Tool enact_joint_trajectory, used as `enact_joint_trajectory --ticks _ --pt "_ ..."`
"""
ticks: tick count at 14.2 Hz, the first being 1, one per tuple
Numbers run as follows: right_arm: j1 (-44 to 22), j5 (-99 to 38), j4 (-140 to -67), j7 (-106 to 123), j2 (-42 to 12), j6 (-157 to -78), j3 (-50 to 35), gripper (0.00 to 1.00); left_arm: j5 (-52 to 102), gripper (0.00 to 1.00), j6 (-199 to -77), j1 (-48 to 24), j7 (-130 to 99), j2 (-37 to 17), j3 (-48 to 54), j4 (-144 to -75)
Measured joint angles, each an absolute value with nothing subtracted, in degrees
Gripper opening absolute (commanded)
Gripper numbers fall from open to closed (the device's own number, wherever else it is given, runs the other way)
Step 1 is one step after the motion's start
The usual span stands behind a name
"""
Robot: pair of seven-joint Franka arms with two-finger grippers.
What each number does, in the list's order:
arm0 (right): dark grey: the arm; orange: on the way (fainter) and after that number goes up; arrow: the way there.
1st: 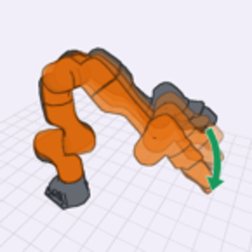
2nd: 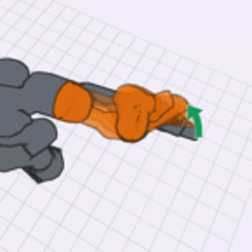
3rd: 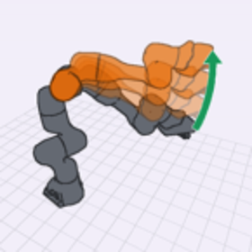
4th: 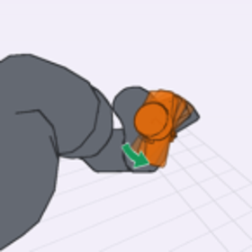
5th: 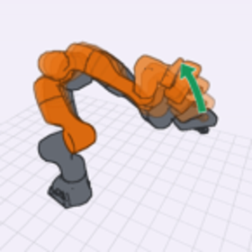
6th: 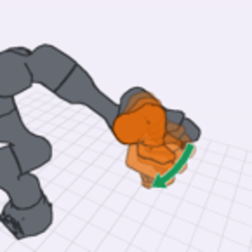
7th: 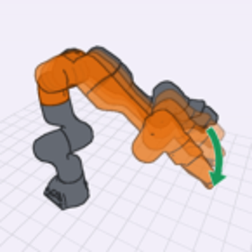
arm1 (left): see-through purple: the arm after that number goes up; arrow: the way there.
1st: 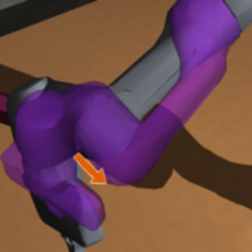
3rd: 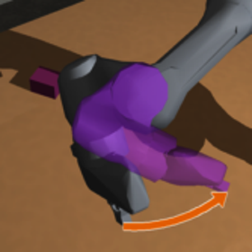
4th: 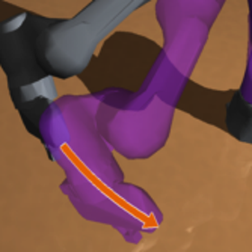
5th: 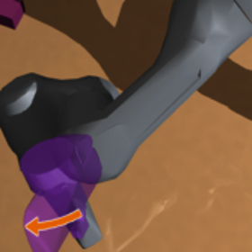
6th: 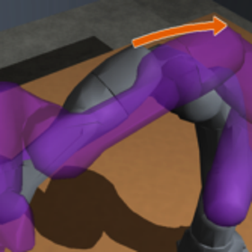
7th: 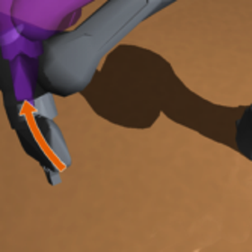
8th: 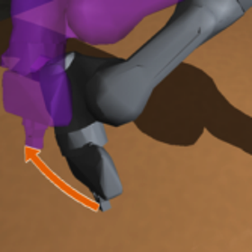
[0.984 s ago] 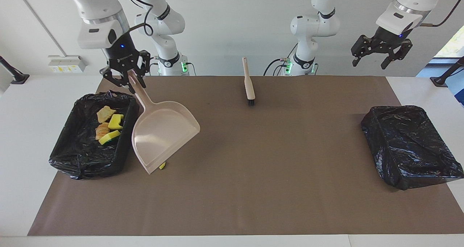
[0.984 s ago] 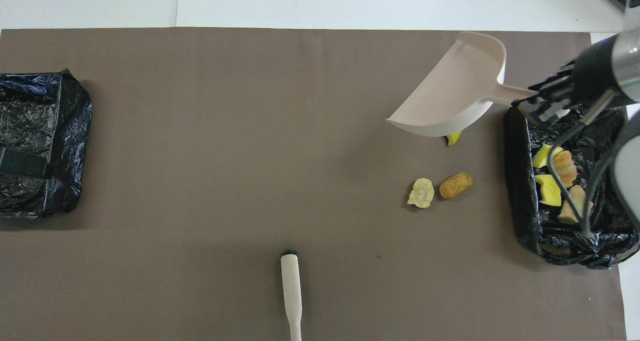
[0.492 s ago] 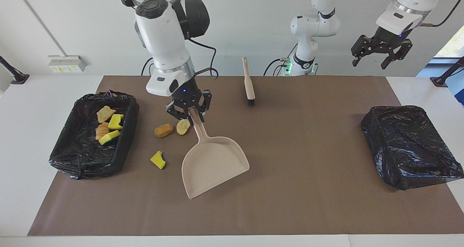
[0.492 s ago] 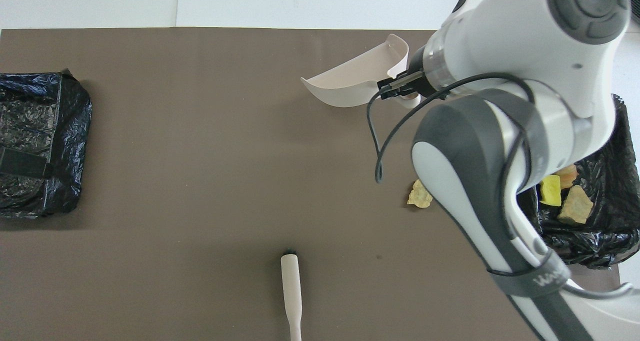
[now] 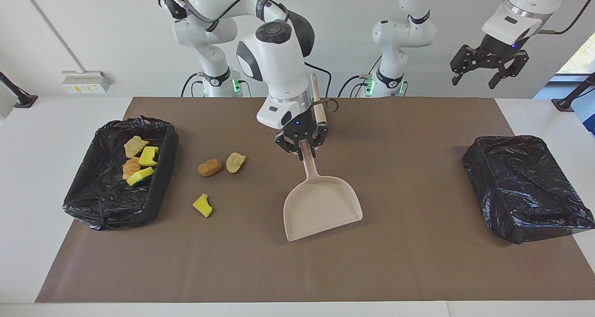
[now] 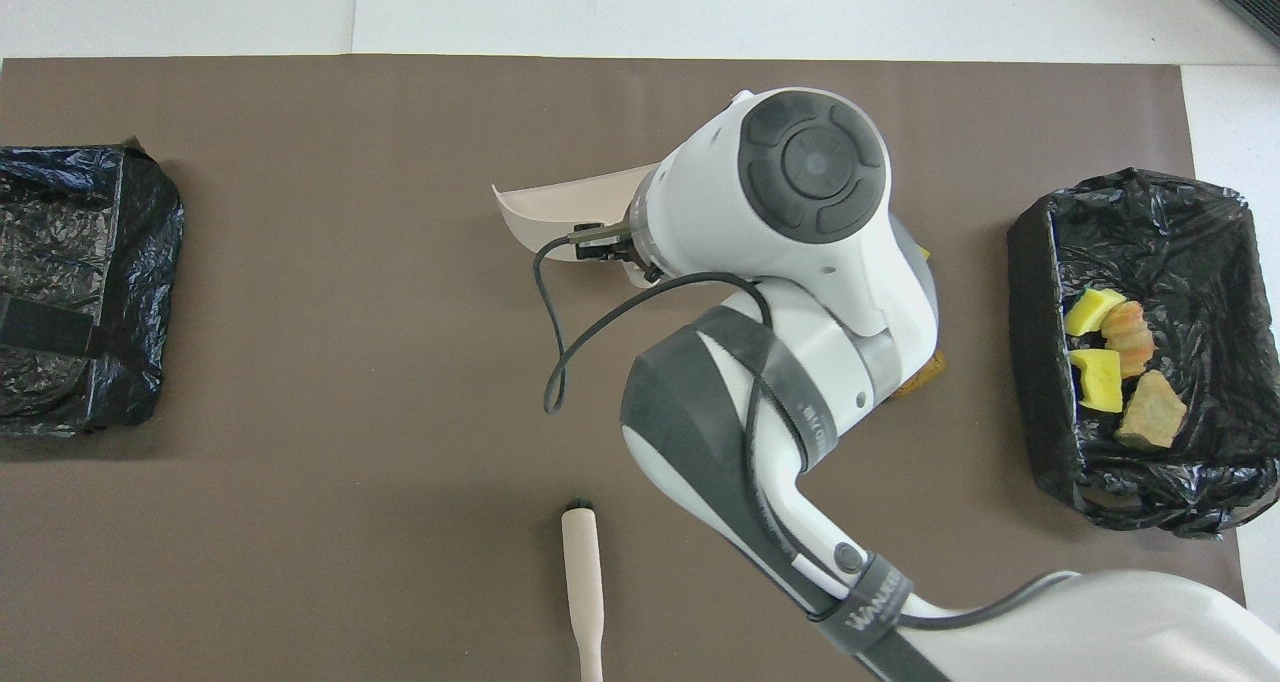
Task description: Sweep and dump trash in bin
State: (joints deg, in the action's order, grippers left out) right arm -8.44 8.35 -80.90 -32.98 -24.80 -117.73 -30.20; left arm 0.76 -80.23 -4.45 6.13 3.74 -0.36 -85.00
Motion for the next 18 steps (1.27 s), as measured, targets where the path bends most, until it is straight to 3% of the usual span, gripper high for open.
enact_joint_trajectory --ticks 11,18 --pt "-8.86 17.24 -84.6 -51.2 -34.38 -127.2 -33.01 0.0 0.76 1.0 -80.23 -4.45 6.13 3.74 -0.36 -85.01" --pt "-9.4 17.28 -86.31 -52.31 -35.82 -128.36 -36.8 0.0 0.76 1.0 -80.23 -4.45 6.13 3.74 -0.36 -85.0"
